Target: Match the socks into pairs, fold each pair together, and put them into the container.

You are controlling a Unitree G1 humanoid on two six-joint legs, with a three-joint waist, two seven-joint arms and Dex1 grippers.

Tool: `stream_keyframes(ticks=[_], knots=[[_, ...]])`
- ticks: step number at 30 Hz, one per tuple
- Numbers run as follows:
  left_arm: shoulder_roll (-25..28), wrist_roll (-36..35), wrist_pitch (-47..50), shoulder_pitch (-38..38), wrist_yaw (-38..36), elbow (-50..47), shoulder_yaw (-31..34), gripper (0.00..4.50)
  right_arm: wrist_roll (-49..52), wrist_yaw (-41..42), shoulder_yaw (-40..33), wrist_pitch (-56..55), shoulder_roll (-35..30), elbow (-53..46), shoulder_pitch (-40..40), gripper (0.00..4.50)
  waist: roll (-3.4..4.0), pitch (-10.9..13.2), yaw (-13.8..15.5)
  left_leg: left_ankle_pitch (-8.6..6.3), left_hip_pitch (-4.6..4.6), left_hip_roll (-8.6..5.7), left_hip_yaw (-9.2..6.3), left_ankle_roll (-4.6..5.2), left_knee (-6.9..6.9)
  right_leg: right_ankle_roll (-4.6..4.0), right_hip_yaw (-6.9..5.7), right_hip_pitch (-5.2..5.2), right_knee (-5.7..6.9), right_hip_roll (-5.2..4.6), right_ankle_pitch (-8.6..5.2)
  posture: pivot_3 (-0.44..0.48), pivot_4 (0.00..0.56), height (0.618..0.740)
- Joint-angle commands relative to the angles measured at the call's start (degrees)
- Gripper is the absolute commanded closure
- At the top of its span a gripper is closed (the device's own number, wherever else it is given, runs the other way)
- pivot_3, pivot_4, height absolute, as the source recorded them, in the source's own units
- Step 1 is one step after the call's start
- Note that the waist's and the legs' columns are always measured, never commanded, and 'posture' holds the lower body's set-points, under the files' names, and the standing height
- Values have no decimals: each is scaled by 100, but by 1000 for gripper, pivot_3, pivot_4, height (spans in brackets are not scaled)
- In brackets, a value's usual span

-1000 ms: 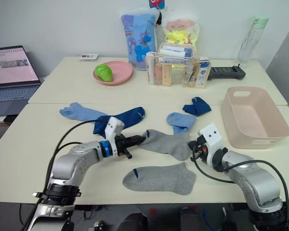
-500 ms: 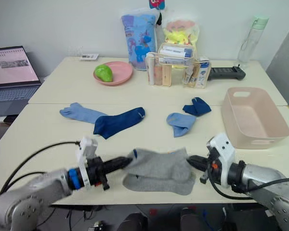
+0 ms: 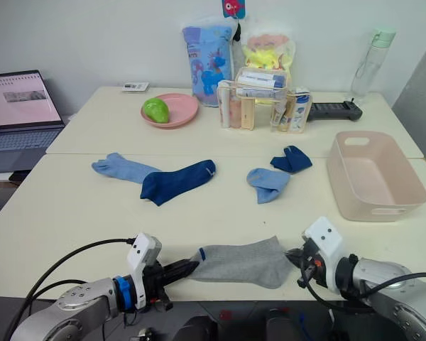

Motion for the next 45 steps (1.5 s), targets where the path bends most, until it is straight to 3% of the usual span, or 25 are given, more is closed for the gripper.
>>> stream_keyframes(ticks=[1, 11, 17, 20, 26, 31, 35, 42, 45], knots=[[60, 82, -180, 136, 2, -199, -101, 4462, -168, 1, 78, -160, -77, -75, -3, 4500, 0, 0, -3, 0, 0, 0, 1, 0, 0, 0, 1, 0, 0, 0, 0, 0, 150, 703], [245, 88, -178, 53, -36, 7, -146, 4462, -79, 48, 178, 53, -83, -185, 32, 4500, 1, 1, -1, -1, -2, 1, -2, 0, 0, 0, -2, -1, -2, 0, 0, 0, 150, 703], [405, 93, -347, 3, -263, 70, -68, 2955, -140, 53, 185, 69, -197, -284, 121, 4500, 1, 2, -1, -1, -2, 0, -2, 1, -1, 0, -2, -1, -4, 0, 0, 0, 150, 703], [484, -18, -456, 73, -446, 29, 51, 1962, -296, 58, 150, -73, -288, -304, 150, 3789, 2, 3, -1, -1, -2, 0, -1, 1, -1, 0, -1, -1, -5, 0, 0, 0, 150, 703], [657, -332, -488, 171, -795, 47, 399, 49, -64, 137, -120, -87, -240, -454, 221, 1737, 2, 6, -1, -1, -4, 1, -4, 1, -2, 0, -5, -1, -7, 0, 0, 0, 150, 703], [808, -924, -79, -72, -899, 382, 939, 0, -307, -114, -192, -412, 157, -398, 263, 31, 1, 7, -3, -1, -4, 2, -9, 1, -2, 0, -9, 0, -8, 0, 0, 0, 150, 703], [791, -770, 32, -309, -694, 517, 716, 0, -590, -260, -20, -606, 306, -298, 346, 31, 0, 8, -3, -1, -5, 0, -6, 0, -2, 0, -6, 0, -13, 0, 0, 0, 150, 703], [619, -68, -201, -454, -578, 619, -359, 0, -1011, -431, 374, -692, 452, -70, 535, 31, 6, 6, 2, -1, -5, 0, -6, 0, -4, 0, -5, 2, -16, -2, 0, 0, 150, 703], [608, 97, -139, -523, -546, 752, -669, 0, -1081, -350, 538, -675, 410, -51, 604, 663, 27, -7, 18, -1, -2, -2, -6, 0, -4, 0, -4, 7, -17, -3, 0, 0, 150, 703]])
